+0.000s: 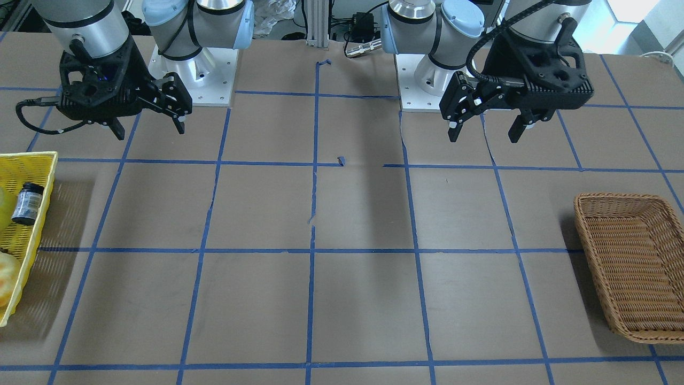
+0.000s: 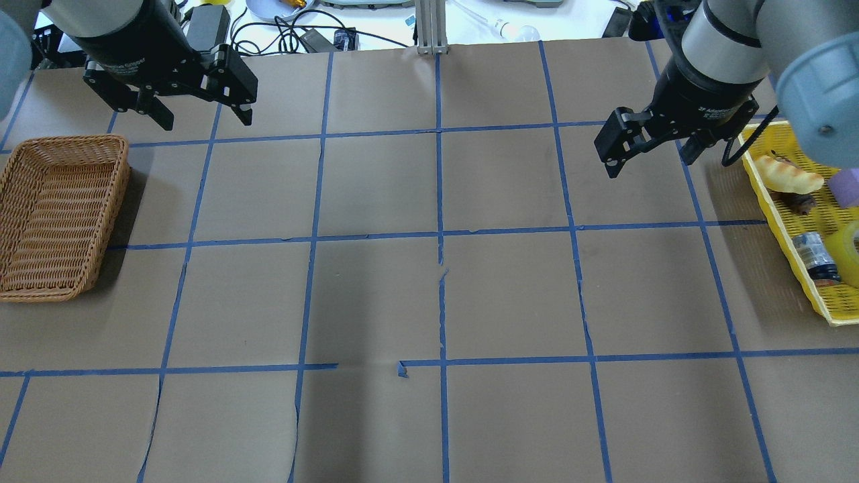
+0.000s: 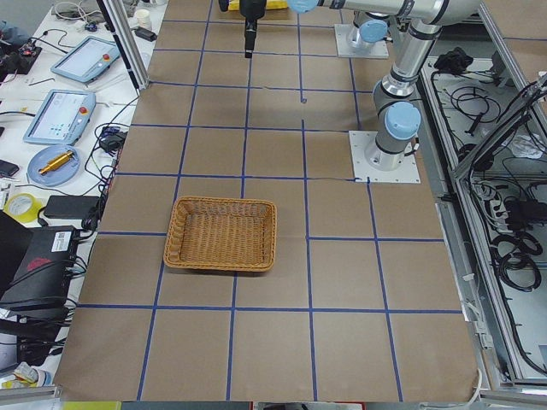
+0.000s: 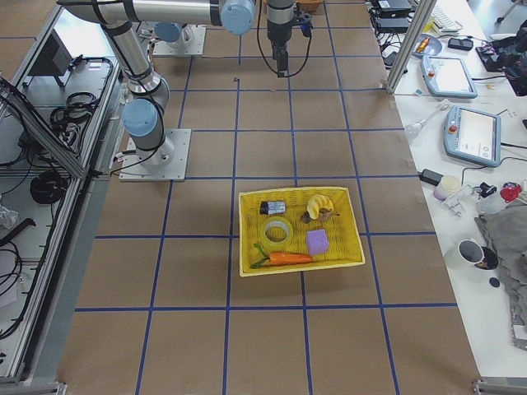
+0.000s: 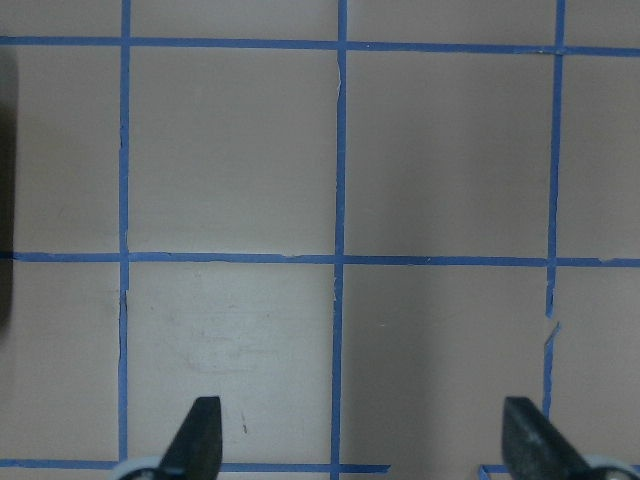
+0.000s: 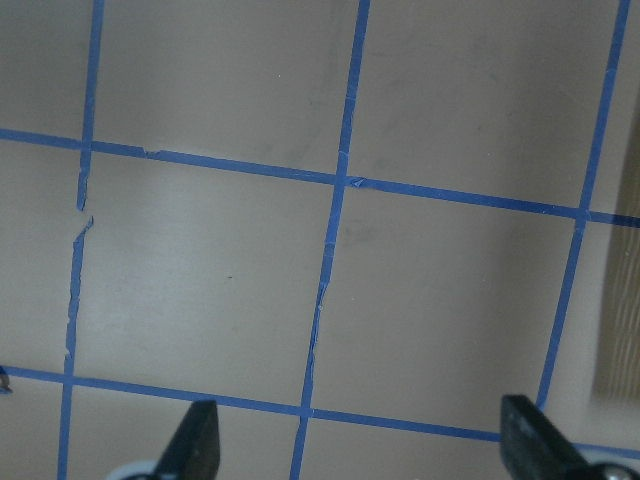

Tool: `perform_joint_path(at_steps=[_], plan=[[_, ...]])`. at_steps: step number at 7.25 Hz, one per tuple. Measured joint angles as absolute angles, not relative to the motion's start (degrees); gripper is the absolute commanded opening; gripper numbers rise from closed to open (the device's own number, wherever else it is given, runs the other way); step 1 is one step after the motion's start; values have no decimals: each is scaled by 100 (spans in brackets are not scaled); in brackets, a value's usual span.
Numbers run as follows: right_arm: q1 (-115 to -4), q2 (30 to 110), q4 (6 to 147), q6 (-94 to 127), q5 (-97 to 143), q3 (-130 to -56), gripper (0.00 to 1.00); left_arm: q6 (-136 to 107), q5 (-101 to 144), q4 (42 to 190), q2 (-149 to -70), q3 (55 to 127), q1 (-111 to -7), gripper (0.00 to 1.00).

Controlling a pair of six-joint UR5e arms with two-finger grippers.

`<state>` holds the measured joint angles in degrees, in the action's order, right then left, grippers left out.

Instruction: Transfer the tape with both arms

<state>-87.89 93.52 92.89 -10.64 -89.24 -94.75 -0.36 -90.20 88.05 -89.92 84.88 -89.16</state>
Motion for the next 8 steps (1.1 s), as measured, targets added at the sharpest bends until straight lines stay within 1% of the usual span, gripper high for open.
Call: perform_joint_path(at_steps=[8], plan=[[-8789,9347,9209,-1083,-8955,-9474,100,-70,-8999,8798,-8989,8499,-8912,100]])
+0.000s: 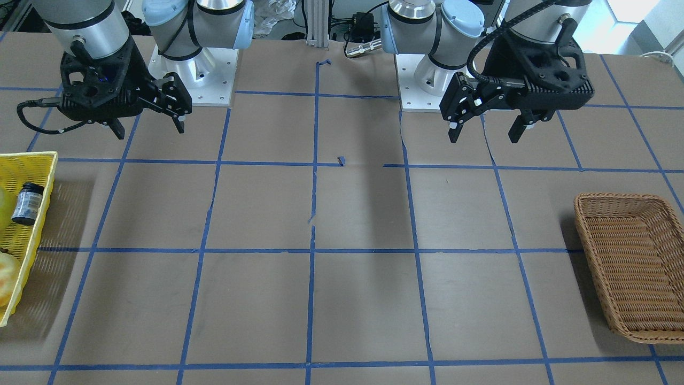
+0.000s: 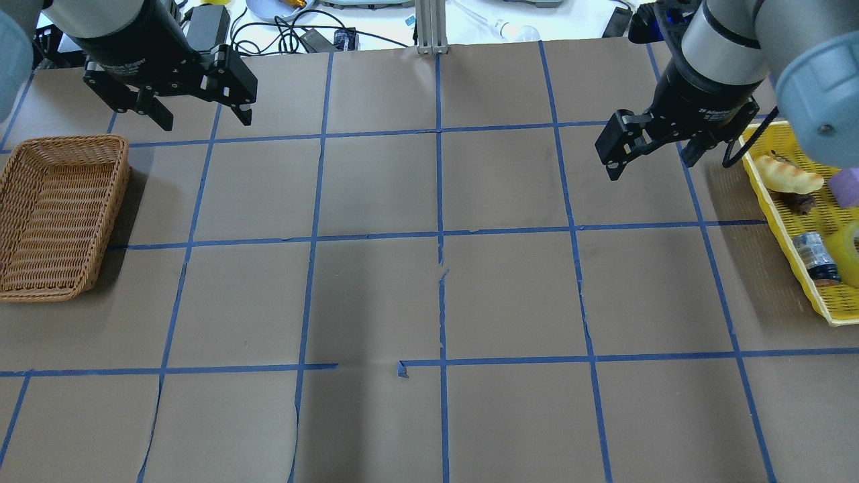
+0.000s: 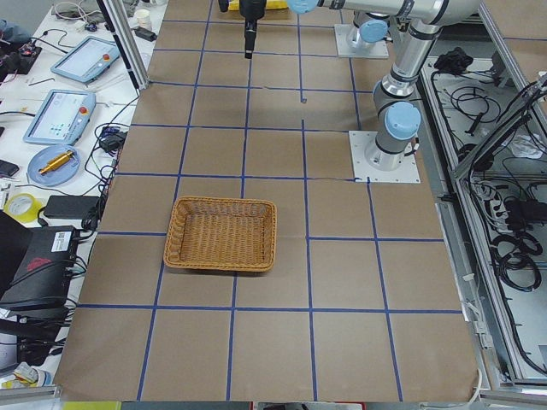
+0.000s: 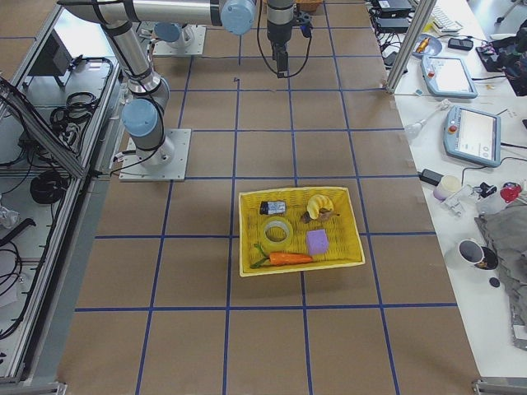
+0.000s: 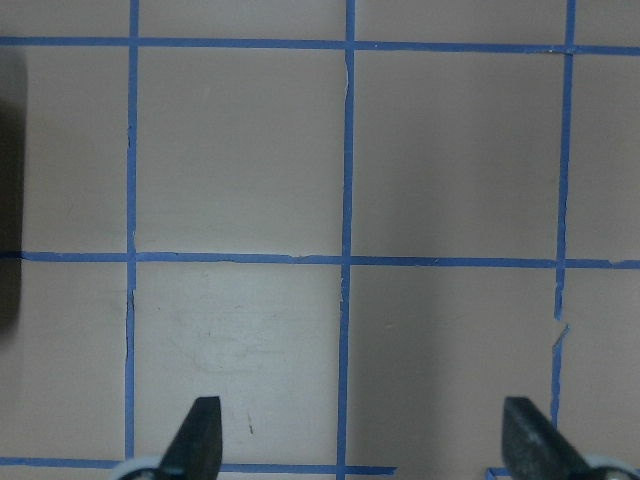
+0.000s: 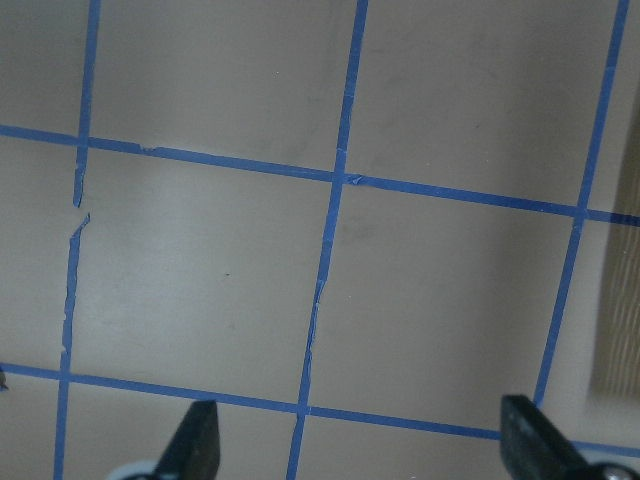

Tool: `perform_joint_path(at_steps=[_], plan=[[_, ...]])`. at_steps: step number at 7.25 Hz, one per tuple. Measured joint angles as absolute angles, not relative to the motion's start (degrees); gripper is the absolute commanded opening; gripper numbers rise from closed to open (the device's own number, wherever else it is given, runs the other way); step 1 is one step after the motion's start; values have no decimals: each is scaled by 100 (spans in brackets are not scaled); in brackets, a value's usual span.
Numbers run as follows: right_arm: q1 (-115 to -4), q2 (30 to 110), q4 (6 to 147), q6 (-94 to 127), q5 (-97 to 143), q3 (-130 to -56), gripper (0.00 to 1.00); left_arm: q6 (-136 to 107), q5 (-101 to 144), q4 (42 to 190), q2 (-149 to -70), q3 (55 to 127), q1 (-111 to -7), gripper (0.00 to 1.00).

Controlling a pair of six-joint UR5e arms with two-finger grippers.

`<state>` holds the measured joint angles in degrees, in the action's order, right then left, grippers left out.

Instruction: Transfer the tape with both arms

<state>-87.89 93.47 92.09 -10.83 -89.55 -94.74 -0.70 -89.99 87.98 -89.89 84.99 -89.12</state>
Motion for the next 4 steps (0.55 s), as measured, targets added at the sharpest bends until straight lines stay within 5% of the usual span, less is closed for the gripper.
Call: perform_joint_path(at_steps=[4], plan=[[-8638,9151,9247,-1095,-8968,-9477,100,-76,-8988,8798,-8997,8499,-8910,100]])
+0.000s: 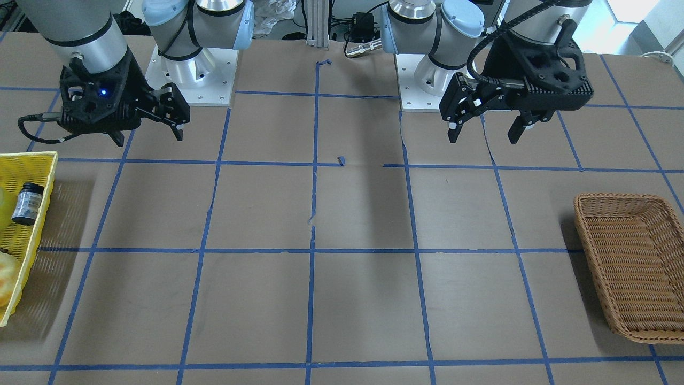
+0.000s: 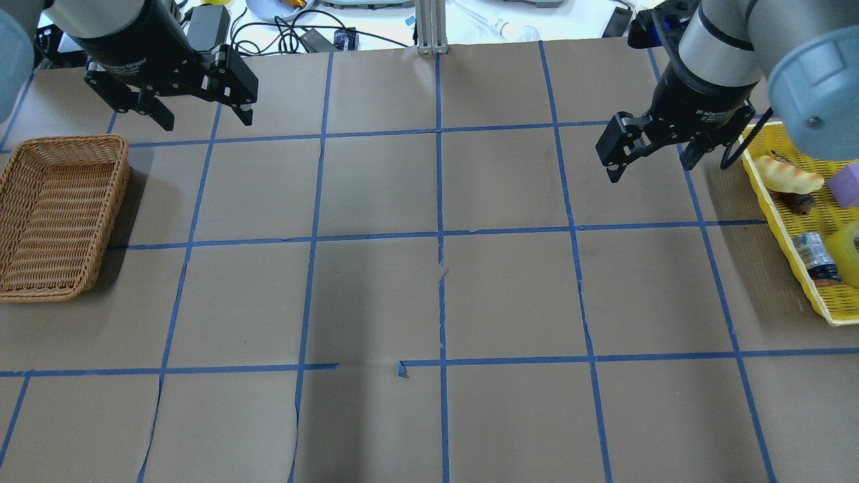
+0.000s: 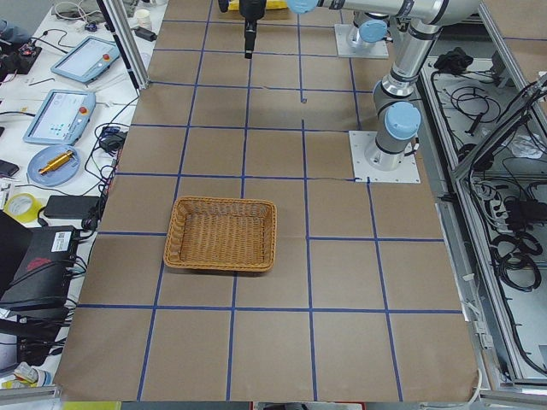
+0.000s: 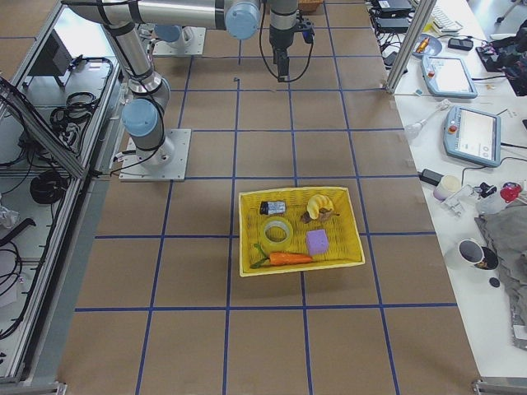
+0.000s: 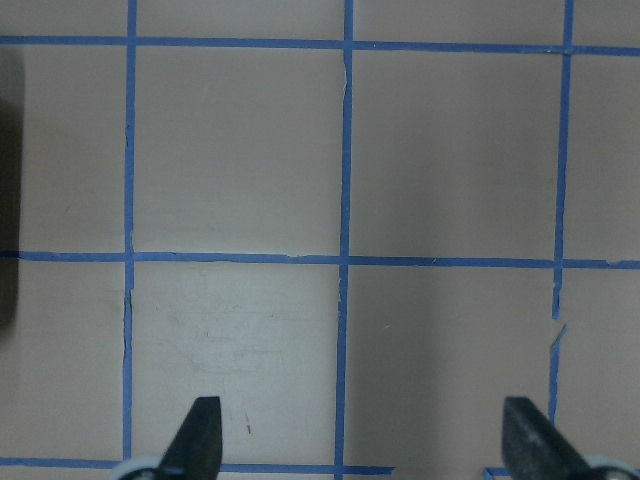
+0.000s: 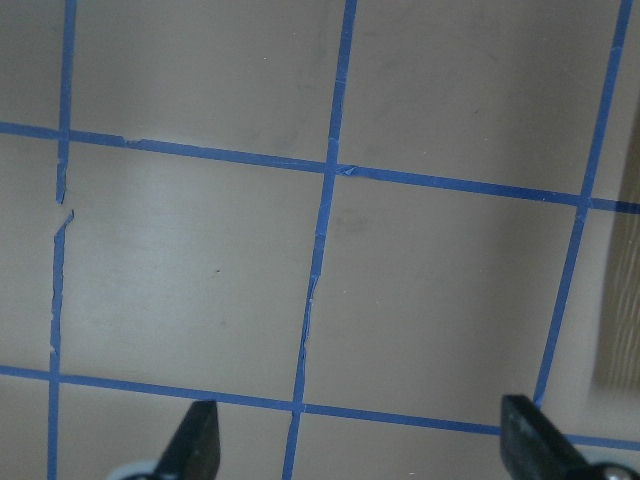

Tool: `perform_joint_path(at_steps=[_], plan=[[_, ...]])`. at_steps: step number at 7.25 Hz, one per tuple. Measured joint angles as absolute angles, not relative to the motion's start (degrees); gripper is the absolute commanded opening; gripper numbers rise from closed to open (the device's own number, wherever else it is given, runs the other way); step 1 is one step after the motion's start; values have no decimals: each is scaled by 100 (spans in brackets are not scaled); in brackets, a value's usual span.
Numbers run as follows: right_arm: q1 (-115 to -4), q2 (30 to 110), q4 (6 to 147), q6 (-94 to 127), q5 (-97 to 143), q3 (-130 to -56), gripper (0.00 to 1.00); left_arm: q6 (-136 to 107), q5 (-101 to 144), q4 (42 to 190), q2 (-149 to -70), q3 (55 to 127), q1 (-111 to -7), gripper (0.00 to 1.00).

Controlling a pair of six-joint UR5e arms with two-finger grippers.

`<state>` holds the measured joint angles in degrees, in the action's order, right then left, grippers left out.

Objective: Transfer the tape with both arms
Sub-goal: 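Reach the right gripper down into the yellow tray toward the tape roll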

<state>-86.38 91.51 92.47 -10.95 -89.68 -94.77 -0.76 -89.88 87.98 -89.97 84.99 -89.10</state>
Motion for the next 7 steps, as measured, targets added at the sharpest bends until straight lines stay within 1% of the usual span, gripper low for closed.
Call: perform_joint_path(at_steps=[2,4,5,7], plan=[[-7925,9042,9339,-1818,-8946,-9454,100,-79,-8993,8790,-9010,8499,-8908,100],[-6716,8875,9585,-3834,-8929,-9452,100,-91,-8994,8782,-9026,8499,-8904,100],[-6240,8621,10011,-4730,-8944,-9463,100,-99,-8990,8781,-9031,8499,-8905,100],[-5325,7821,10776,-6042,-8945,-9472,100,-112,-8984,8780,-9034,8499,-8910,100]])
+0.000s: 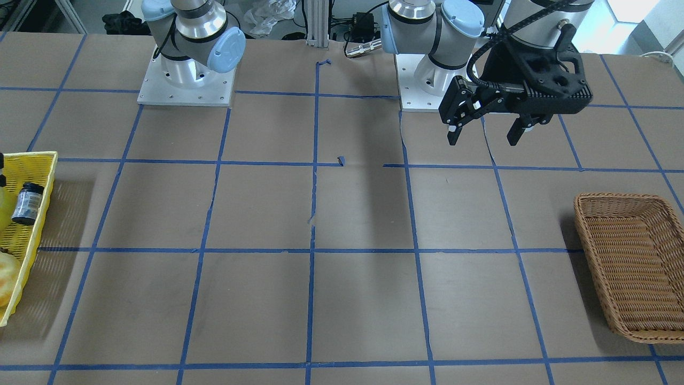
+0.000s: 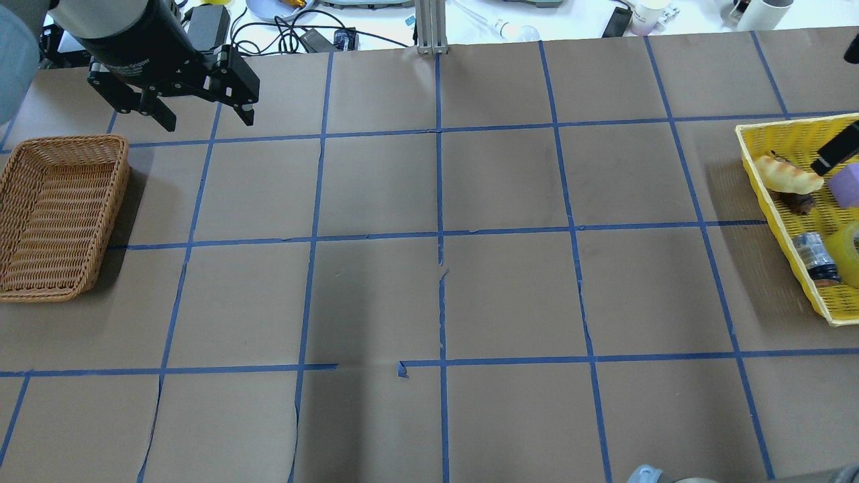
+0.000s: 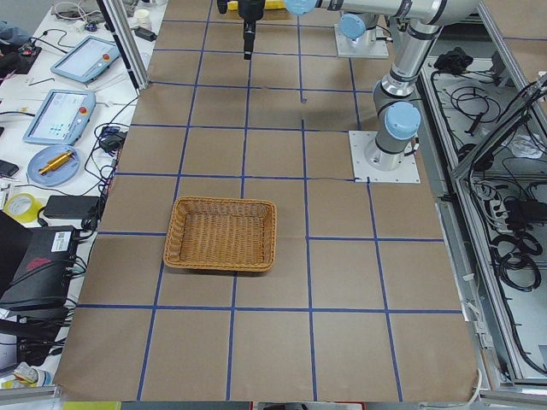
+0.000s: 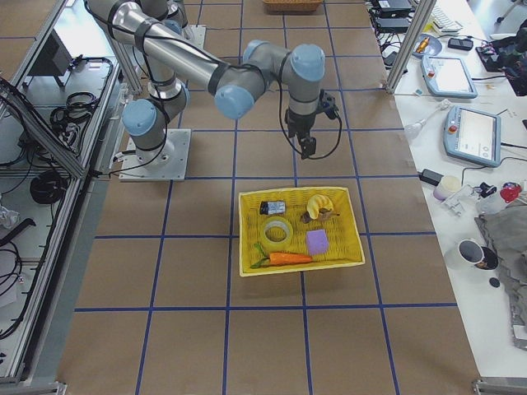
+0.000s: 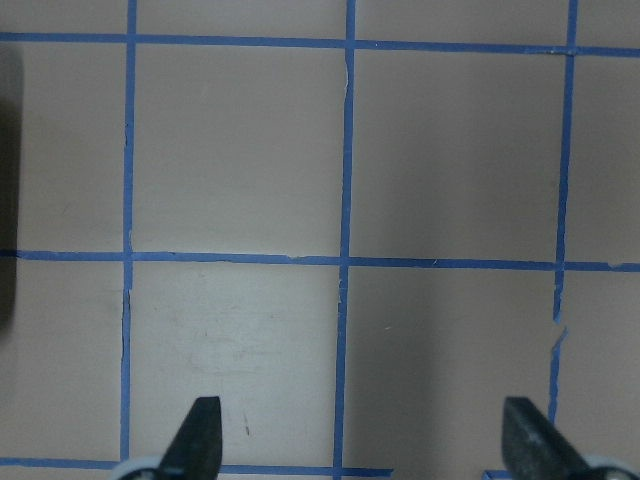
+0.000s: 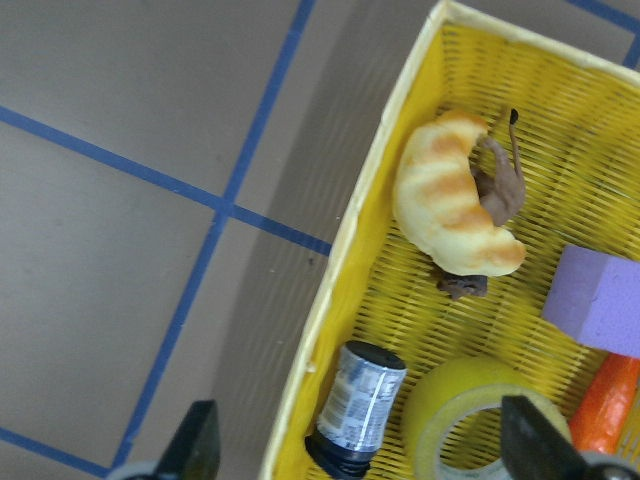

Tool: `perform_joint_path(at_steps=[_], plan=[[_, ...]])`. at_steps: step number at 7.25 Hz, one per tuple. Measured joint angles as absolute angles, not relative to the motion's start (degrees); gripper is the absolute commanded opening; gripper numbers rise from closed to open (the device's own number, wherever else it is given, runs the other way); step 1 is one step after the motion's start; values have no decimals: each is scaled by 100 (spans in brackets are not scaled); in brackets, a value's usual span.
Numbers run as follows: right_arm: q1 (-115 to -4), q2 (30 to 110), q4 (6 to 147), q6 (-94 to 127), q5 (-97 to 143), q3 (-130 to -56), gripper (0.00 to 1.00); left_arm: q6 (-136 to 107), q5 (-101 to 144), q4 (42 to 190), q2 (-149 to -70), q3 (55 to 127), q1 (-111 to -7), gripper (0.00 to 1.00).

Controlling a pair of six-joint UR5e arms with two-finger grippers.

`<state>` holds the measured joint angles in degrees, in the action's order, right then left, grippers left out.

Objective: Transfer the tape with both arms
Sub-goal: 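Reach the right gripper down into the yellow tray toward the tape roll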

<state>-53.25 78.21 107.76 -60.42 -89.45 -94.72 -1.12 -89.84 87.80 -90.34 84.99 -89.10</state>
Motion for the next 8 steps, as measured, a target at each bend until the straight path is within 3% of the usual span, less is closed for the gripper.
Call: perform_joint_path(at_steps=[3,8], plan=[[-4718,7076,11366,-6598,-9485,-9557,100,-114,-8983,8784,-9030,8499,-8912,100],[-4354,6677,12197,-6573,-9896,-10359,97,-114,-8979,8781,-9035,8508,-8912,100]])
